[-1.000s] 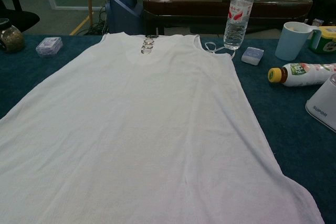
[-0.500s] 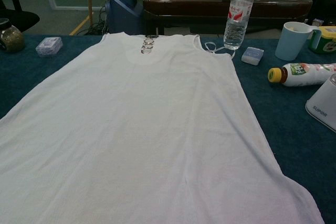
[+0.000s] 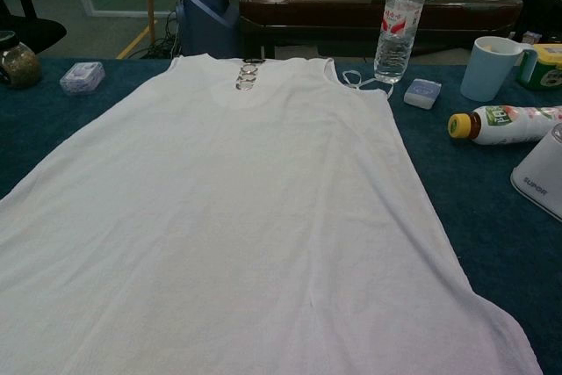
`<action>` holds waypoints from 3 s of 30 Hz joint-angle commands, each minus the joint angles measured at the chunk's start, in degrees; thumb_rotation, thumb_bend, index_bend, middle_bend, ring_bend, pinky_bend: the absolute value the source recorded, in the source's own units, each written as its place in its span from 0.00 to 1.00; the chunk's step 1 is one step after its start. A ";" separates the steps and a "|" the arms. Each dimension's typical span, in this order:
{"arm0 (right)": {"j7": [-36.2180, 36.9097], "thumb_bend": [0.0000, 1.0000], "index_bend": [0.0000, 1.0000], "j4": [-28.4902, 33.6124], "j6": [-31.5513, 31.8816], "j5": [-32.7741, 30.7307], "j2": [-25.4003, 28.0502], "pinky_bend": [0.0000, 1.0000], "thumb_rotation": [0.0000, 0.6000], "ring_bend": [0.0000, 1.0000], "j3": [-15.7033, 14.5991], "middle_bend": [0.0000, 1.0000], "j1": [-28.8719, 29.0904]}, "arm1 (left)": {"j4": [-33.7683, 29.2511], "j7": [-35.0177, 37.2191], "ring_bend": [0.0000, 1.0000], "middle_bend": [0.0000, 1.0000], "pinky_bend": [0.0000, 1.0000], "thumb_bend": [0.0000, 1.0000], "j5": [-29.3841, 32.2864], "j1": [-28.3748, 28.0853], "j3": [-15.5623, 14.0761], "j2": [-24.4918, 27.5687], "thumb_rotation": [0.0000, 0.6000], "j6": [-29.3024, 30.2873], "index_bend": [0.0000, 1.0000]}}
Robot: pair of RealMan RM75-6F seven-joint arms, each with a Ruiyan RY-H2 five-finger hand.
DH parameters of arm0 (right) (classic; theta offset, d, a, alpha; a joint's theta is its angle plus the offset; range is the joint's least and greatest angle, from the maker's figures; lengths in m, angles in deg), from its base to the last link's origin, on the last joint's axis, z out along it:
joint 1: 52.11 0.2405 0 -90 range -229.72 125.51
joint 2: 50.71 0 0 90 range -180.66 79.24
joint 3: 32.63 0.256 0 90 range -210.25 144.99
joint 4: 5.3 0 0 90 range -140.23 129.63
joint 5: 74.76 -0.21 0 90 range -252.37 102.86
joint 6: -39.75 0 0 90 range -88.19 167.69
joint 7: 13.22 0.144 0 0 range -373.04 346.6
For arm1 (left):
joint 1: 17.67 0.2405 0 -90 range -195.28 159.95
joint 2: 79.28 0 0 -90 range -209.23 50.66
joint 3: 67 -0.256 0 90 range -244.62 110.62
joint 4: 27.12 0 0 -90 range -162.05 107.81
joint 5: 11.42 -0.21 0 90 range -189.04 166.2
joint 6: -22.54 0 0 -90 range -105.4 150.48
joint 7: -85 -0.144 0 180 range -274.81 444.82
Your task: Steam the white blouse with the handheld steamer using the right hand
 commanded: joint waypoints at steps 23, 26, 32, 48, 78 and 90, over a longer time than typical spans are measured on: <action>-4.84 0.23 0.24 -8.05 -2.39 -9.54 -4.30 0.44 1.00 0.29 3.43 0.36 4.69 | 0.44 3.61 0.17 0.10 0.14 0.32 -1.22 -1.32 -1.35 0.62 1.00 -2.69 0.09; -5.09 0.23 0.24 -9.71 -3.92 -10.90 -3.81 0.44 1.00 0.29 4.19 0.36 5.81 | 0.32 3.76 0.17 0.10 0.14 0.31 -1.40 -1.54 -1.37 0.60 1.00 -2.85 0.09; -5.95 0.23 0.24 -12.27 -8.01 -13.65 -3.72 0.44 1.00 0.29 5.03 0.36 8.50 | 0.04 3.80 0.17 0.10 0.14 0.32 -1.34 -1.61 -1.57 0.60 1.00 -3.05 0.09; -6.59 0.33 0.36 -10.20 -9.57 -14.69 -4.46 0.46 1.00 0.33 3.17 0.40 10.68 | -0.13 4.75 0.18 0.11 0.15 0.32 -1.71 -1.37 -1.90 0.93 1.00 -2.43 0.10; -5.74 0.57 0.45 -14.33 -11.45 -15.57 -8.83 0.47 1.00 0.40 2.55 0.47 15.56 | -0.18 6.48 0.18 0.12 0.15 0.32 -1.67 -1.84 -2.58 1.08 1.00 -3.79 0.13; -2.63 0.68 0.45 -17.21 -6.65 -14.73 -13.05 0.52 1.00 0.41 4.43 0.50 14.61 | -0.68 7.14 0.20 0.14 0.15 0.32 -1.79 -2.07 -2.91 1.29 1.00 -4.40 0.13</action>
